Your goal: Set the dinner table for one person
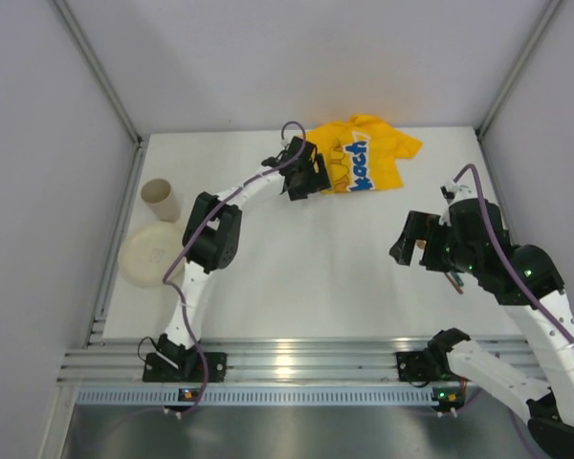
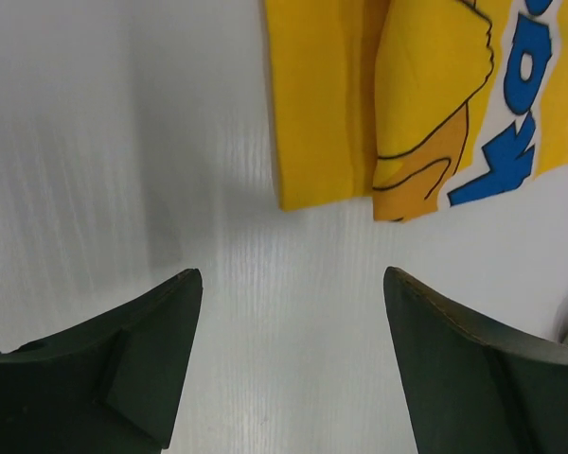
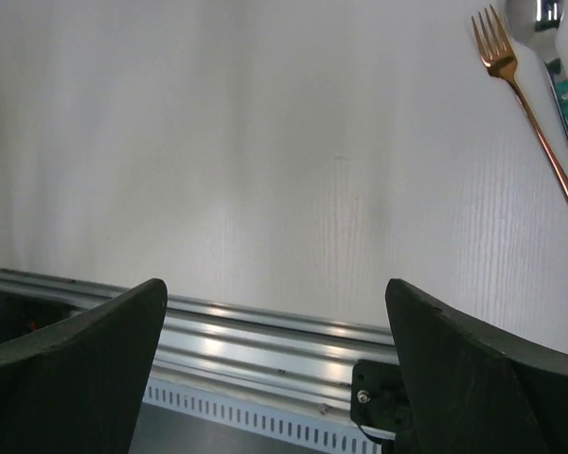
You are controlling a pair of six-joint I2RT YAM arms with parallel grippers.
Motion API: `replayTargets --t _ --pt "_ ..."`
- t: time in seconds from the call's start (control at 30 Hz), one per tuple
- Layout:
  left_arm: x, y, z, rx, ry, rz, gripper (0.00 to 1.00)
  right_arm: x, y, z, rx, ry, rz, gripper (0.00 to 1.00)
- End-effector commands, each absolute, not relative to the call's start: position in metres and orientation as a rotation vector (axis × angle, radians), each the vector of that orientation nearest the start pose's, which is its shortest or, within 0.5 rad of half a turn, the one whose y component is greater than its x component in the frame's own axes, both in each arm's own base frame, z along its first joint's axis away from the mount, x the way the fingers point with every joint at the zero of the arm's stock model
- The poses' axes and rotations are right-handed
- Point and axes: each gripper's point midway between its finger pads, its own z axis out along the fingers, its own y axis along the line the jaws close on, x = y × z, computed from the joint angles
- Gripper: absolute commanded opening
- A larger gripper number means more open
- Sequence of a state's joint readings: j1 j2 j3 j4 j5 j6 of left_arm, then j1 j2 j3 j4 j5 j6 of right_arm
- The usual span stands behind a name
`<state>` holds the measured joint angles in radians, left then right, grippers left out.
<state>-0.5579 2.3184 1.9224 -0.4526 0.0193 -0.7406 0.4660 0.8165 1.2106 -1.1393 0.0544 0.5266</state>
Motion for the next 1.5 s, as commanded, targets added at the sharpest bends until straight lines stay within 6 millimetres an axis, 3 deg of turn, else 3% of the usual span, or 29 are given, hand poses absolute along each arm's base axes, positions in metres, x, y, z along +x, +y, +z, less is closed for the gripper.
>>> replayTargets --t 0.0,0.17,0.3,0.33,0.4,0.43,0.5,0.57,0.63,0.67,0.73,0.87,0.97,1.1,1.13,1.17,1.2,1.23,1.27,1.3,1.33,1.37,1.43,1.47 --pt "0.518 -0.350 0.072 -0.268 2.426 -0.716 0.82 0.171 0.084 0.258 0.193 2.368 0.351 1.00" --pt "0.535 -0.369 0.052 -0.292 2.453 -0.800 0.76 0.176 0.081 0.258 0.224 2.372 0.311 1.00" --pt "0.542 -0.383 0.042 -0.368 2.452 -0.892 0.63 0.184 0.082 0.258 0.228 2.382 0.286 1.00" --pt "0.543 -0.385 0.042 -0.377 2.449 -0.907 0.53 0.186 0.083 0.258 0.226 2.386 0.283 1.00" --pt "0.543 -0.385 0.040 -0.403 2.447 -0.927 0.44 0.191 0.086 0.256 0.217 2.396 0.274 1.00" --pt "0.544 -0.385 0.042 -0.407 2.440 -0.937 0.29 0.193 0.086 0.256 0.218 2.395 0.270 1.00" --pt "0.543 -0.384 0.045 -0.412 2.436 -0.949 0.19 0.197 0.087 0.253 0.210 2.402 0.262 1.00" --pt "0.540 -0.381 0.044 -0.413 2.442 -0.959 0.19 0.199 0.090 0.249 0.202 2.412 0.269 1.00" --pt "0.543 -0.378 0.062 -0.401 2.398 -1.008 0.23 0.201 0.093 0.246 0.193 2.422 0.276 1.00" --pt "0.539 -0.372 0.054 -0.419 2.413 -1.007 0.24 0.202 0.094 0.244 0.192 2.426 0.278 1.00" --pt "0.539 -0.366 0.068 -0.424 2.386 -1.036 0.24 0.202 0.096 0.239 0.184 2.439 0.279 1.00" --pt "0.538 -0.353 0.068 -0.407 2.392 -1.064 0.00 0.205 0.099 0.233 0.175 2.441 0.292 1.00" --pt "0.534 -0.356 0.068 -0.360 2.404 -1.093 0.00 0.211 0.107 0.229 0.140 2.445 0.314 1.00" --pt "0.520 -0.353 0.084 -0.288 2.431 -1.091 0.00 0.232 0.119 0.230 0.099 2.443 0.339 1.00" --pt "0.511 -0.347 0.078 -0.265 2.463 -1.052 0.00 0.242 0.123 0.227 0.088 2.452 0.333 1.00" --pt "0.505 -0.342 0.102 -0.235 2.435 -1.045 0.00 0.250 0.124 0.228 0.093 2.449 0.333 1.00" --pt "0.497 -0.335 0.105 -0.225 2.446 -1.021 0.00 0.256 0.127 0.228 0.088 2.452 0.337 1.00" --pt "0.481 -0.324 0.091 -0.212 2.490 -0.967 0.00 0.268 0.131 0.219 0.084 2.470 0.328 1.00" --pt "0.472 -0.318 0.118 -0.193 2.455 -0.971 0.00 0.274 0.133 0.214 0.083 2.480 0.325 1.00" --pt "0.464 -0.312 0.121 -0.188 2.458 -0.963 0.00 0.280 0.132 0.206 0.095 2.493 0.315 1.00" --pt "0.447 -0.303 0.108 -0.195 2.504 -0.950 0.00 0.291 0.134 0.194 0.101 2.512 0.304 1.00" --pt "0.438 -0.300 0.125 -0.176 2.483 -0.969 0.00 0.296 0.134 0.185 0.109 2.530 0.302 1.00" --pt "0.418 -0.290 0.119 -0.153 2.524 -0.933 0.00 0.311 0.128 0.159 0.157 2.567 0.302 1.00" --pt "0.410 -0.283 0.128 -0.153 2.527 -0.914 0.00 0.313 0.128 0.152 0.158 2.587 0.321 1.00"
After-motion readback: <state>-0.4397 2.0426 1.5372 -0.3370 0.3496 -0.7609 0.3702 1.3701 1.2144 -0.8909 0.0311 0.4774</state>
